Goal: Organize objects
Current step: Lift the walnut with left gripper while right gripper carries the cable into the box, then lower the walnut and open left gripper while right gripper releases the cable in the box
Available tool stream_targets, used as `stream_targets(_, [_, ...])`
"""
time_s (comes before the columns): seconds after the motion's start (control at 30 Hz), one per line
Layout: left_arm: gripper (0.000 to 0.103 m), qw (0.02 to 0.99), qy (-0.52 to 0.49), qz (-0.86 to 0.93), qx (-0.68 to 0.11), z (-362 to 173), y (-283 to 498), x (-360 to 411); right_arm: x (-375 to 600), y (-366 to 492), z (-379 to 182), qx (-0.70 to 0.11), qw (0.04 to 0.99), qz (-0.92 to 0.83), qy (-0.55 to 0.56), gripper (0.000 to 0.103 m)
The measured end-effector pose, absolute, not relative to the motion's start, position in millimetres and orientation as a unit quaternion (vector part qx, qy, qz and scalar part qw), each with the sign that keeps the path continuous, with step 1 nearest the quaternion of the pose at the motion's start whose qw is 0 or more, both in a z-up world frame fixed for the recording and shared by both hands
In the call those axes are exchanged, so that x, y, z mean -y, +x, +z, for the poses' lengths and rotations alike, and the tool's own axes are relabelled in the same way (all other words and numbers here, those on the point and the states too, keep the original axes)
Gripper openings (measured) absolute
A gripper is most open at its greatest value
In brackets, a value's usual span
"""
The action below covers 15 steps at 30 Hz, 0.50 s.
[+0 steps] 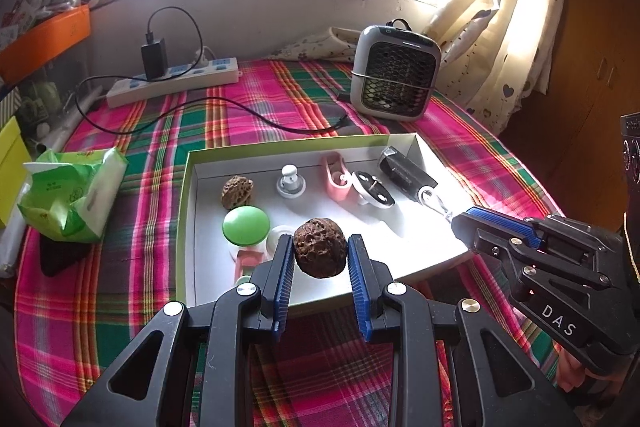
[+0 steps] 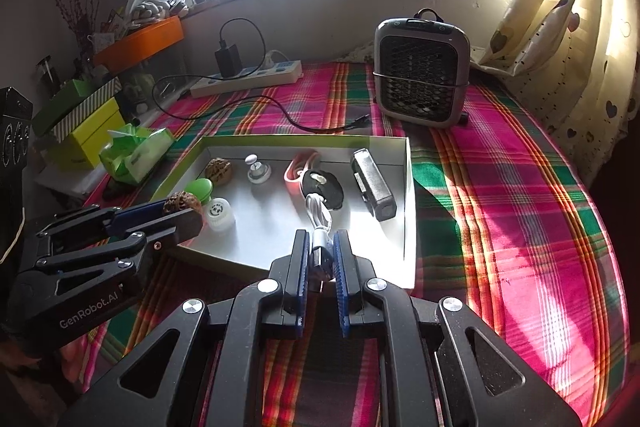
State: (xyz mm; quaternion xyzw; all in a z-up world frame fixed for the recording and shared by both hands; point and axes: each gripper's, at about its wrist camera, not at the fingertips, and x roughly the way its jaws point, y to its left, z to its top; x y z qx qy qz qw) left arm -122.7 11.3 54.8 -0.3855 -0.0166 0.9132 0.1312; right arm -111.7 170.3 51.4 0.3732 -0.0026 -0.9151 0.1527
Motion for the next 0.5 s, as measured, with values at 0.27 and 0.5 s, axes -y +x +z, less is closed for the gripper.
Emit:
stream_targets(0.27, [0.025,0.129,-0.383,0.914,0.018,54.7,-142.1,-8.2,-169.2,-128.6,46.8,0.002,0.166,-0.908,0.384,0.013])
stream_targets(0.5, [0.025,0.124,-0.392,0.911,0.014,48.3,-158.8,-8.5,-163.8,-138.8,39.5,0.009,0.191,-0.898,0.396,0.013])
